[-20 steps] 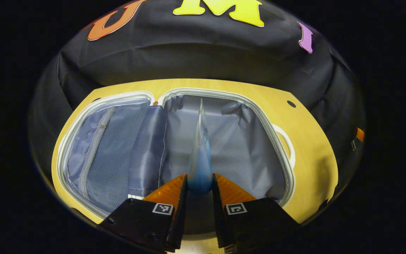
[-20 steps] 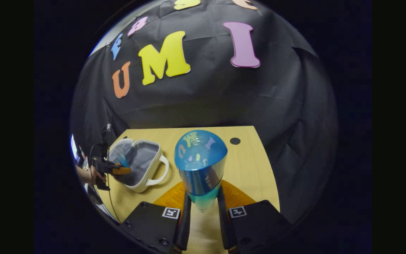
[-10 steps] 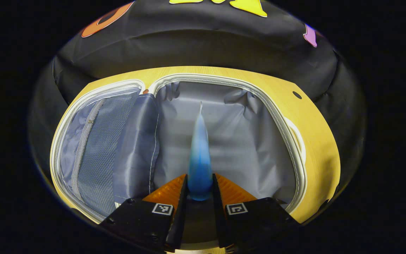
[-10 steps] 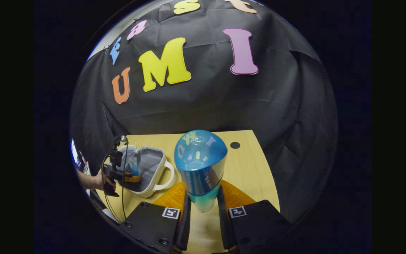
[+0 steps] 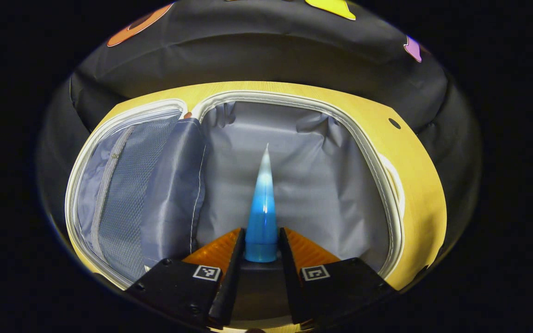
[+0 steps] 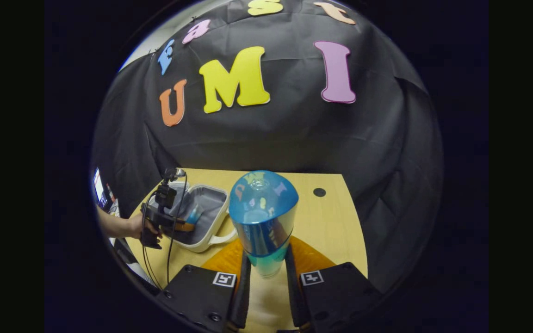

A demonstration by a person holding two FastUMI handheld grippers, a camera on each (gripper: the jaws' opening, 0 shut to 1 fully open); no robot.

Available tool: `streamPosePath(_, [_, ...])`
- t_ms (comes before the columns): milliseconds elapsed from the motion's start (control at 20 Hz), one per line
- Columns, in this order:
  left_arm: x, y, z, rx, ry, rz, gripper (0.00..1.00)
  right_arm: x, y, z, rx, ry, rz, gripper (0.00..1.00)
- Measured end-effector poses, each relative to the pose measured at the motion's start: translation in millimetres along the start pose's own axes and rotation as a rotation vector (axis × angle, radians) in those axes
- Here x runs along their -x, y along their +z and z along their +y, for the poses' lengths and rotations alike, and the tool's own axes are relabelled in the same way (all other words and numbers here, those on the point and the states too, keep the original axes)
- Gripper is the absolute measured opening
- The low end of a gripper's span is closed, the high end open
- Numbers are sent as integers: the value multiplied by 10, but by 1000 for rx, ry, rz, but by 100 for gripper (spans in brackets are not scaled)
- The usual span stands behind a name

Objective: First open the suitcase, pack the skin care products into it, and then close the suitcase.

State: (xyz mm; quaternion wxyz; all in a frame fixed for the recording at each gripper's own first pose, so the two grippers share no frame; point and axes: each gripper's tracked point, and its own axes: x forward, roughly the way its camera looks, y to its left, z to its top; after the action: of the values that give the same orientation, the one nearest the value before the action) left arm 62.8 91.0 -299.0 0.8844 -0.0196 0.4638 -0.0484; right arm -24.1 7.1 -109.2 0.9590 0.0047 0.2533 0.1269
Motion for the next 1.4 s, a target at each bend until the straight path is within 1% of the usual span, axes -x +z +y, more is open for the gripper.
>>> streamPosePath(50, [14,-1,-17,9,-6,-2,53,-11,-16,67,14,12,4,33])
streamPosePath(100, [23,-3,-25,16,-13,-5,70,-28,-18,150,30,23,10,31])
streamPosePath(150, [42,8,-44,25,-19,-11,65,-52,-19,247,43,39,14,34])
streamPosePath(250, [119,40,-95,47,-39,-29,72,-131,-8,480,62,75,25,34])
streamPosePath(300, [208,74,-113,59,-43,-45,79,-201,19,620,70,96,27,34])
streamPosePath(350, [328,122,-88,61,-29,-74,82,-286,32,774,79,117,33,34])
streamPosePath(400, [491,176,-46,58,-20,-113,88,-395,57,946,86,140,40,34])
streamPosePath(500, [908,302,86,68,1,-222,90,-667,72,1318,75,187,66,34])
streamPosePath(550, [1102,301,187,84,19,-272,99,-837,63,1504,60,209,82,34])
streamPosePath(600, [1292,275,287,114,26,-313,90,-1025,29,1689,36,225,105,34])
streamPosePath(650, [1469,213,404,145,38,-345,90,-1220,-38,1872,13,237,137,34])
streamPosePath(700, [1630,140,574,173,77,-372,90,-1403,-125,2034,-14,244,171,34])
streamPosePath(750, [1774,47,753,194,118,-393,90,-1591,-230,2171,-33,240,210,34])
streamPosePath(850, [1960,-150,1047,238,162,-409,91,-1907,-514,2339,-55,219,286,34])
streamPosePath(900, [2015,-286,1162,267,172,-400,92,-2044,-655,2366,-69,195,324,34])
streamPosePath(950, [2056,-428,1270,298,180,-387,93,-2134,-793,2391,-95,175,361,31])
streamPosePath(1000, [2089,-542,1390,330,190,-381,94,-2188,-885,2393,-122,154,390,34])
streamPosePath(1050, [2109,-662,1514,364,199,-371,94,-2273,-979,2371,-137,134,417,31])
streamPosePath(1100, [2173,-778,1631,399,207,-361,94,-2330,-1038,2341,-149,114,434,31])
streamPosePath(1150, [2212,-879,1706,431,213,-352,94,-2373,-1084,2328,-157,96,450,34])
streamPosePath(1200, [2241,-950,1765,457,217,-350,94,-2406,-1123,2312,-162,78,465,31])
streamPosePath(1250, [2262,-1010,1825,472,224,-350,94,-2436,-1110,2316,-171,69,458,34])
streamPosePath(1400, [2266,-1066,1932,493,231,-352,94,-2490,-1099,2337,-174,58,471,34])
